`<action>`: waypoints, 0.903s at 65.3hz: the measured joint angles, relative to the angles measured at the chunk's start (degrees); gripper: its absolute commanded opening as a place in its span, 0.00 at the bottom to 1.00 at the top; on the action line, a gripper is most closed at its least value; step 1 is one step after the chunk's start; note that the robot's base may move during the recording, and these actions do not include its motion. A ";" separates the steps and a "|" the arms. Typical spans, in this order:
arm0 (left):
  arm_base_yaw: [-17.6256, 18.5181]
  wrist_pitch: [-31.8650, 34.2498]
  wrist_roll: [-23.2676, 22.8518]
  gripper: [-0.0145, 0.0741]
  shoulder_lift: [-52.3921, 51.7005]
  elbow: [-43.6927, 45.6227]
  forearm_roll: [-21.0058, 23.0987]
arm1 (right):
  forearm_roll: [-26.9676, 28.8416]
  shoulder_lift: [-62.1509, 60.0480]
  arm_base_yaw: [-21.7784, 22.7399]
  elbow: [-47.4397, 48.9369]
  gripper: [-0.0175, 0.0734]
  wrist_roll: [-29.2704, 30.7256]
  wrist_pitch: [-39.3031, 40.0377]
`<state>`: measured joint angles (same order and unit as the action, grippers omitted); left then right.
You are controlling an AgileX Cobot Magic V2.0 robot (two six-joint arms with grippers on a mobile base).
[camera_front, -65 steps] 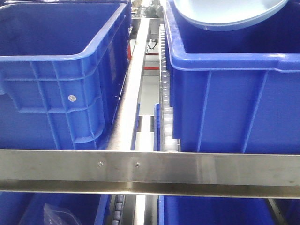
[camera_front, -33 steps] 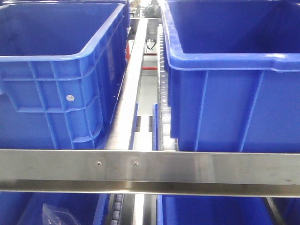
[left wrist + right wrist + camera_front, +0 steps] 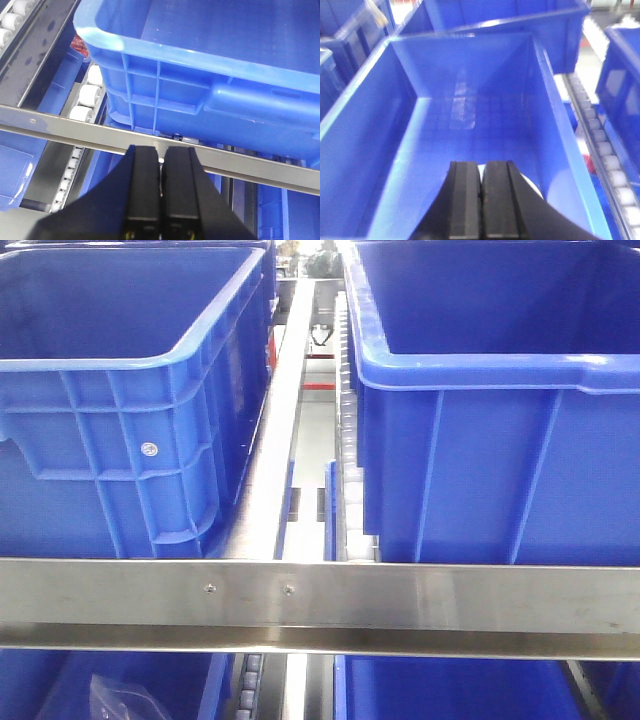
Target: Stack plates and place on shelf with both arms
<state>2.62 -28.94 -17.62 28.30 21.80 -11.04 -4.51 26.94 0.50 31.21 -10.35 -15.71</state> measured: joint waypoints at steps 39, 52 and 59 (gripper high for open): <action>0.00 0.00 0.00 0.26 0.00 0.00 0.00 | 0.04 -3.24 0.00 -2.61 0.22 0.00 -2.70; 0.00 0.00 0.00 0.26 0.00 0.00 0.00 | 0.04 -12.14 0.09 -9.72 0.22 0.00 -0.67; 0.00 0.00 0.00 0.26 0.00 0.00 0.00 | 0.04 -16.74 0.23 -16.86 0.22 0.00 1.02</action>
<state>2.62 -28.94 -17.62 28.30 21.80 -11.04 -4.47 10.20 0.73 14.35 -10.35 -14.69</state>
